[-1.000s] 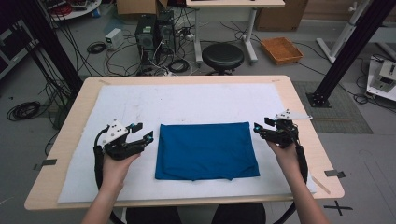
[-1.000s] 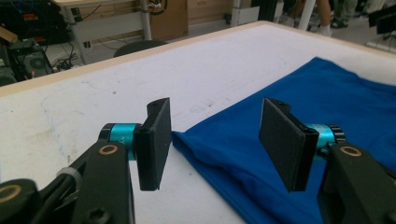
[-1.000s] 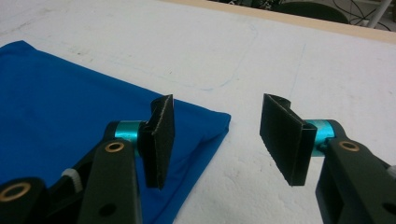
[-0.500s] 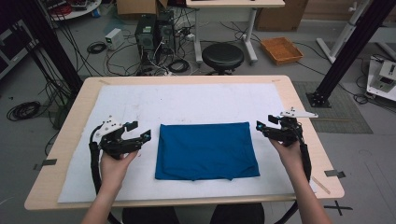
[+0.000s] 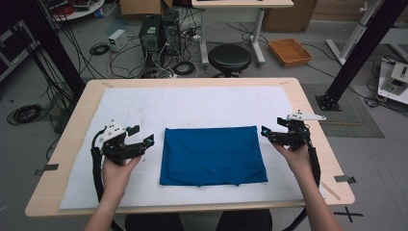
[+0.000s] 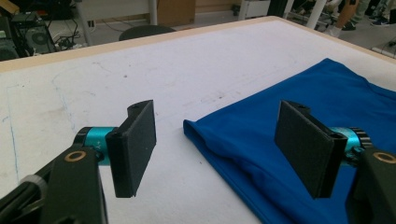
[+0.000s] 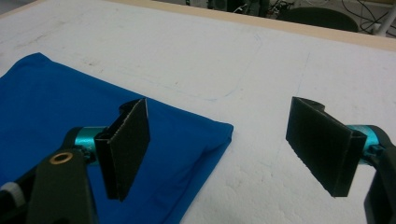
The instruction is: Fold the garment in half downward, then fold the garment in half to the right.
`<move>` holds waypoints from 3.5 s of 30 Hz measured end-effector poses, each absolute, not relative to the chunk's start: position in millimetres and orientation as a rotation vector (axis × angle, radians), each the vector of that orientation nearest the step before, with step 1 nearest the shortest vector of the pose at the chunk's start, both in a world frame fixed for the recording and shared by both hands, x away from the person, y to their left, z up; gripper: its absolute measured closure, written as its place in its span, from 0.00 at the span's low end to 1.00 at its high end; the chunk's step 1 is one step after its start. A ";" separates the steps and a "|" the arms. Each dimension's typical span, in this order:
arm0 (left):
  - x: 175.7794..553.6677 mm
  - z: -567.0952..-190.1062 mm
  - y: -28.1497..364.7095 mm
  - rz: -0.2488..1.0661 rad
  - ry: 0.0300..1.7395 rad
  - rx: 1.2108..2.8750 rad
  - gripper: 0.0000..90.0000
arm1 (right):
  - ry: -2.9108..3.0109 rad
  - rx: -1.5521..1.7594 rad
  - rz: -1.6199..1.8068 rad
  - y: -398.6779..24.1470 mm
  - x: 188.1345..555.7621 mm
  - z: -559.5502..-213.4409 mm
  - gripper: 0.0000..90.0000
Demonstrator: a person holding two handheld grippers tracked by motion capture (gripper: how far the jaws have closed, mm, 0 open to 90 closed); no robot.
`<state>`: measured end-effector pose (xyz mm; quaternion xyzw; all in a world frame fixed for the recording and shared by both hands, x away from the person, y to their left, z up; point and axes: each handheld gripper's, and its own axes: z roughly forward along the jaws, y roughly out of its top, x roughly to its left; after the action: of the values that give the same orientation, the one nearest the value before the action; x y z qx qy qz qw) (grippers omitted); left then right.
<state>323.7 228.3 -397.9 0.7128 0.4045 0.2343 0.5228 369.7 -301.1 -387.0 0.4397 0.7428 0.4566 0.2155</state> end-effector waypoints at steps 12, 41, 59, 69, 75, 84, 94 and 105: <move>322.3 -396.2 227.1 0.571 0.964 1.708 0.33 | 2.060 1.217 1.267 -303.1 369.0 -387.7 0.25; 294.7 -379.5 205.3 0.500 0.857 1.722 0.32 | 2.047 1.224 1.272 -305.2 365.6 -389.4 0.28; 258.8 -423.7 198.9 0.462 1.014 1.762 0.33 | 2.054 1.213 1.262 -302.0 364.8 -391.2 0.29; 264.4 -440.5 192.2 0.309 1.141 1.793 0.49 | 2.067 1.201 1.256 -299.8 366.0 -393.3 0.29; 266.2 -444.8 189.5 0.283 1.267 1.791 0.54 | 2.072 1.192 1.258 -297.6 365.5 -392.6 0.29; 266.5 -449.9 181.2 0.210 1.346 1.775 0.58 | 2.074 1.187 1.259 -295.7 365.0 -391.9 0.29; 266.8 -450.8 168.2 0.200 1.343 1.768 0.61 | 2.092 1.170 1.260 -286.9 364.4 -392.0 0.29; 265.4 -452.2 157.3 0.266 1.339 1.791 0.79 | 2.162 1.051 1.289 -238.7 362.1 -384.6 0.31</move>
<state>265.4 157.3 -452.2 0.7178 0.5369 0.1067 0.4303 362.1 -238.7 -384.6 0.3772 0.7757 0.4624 0.2053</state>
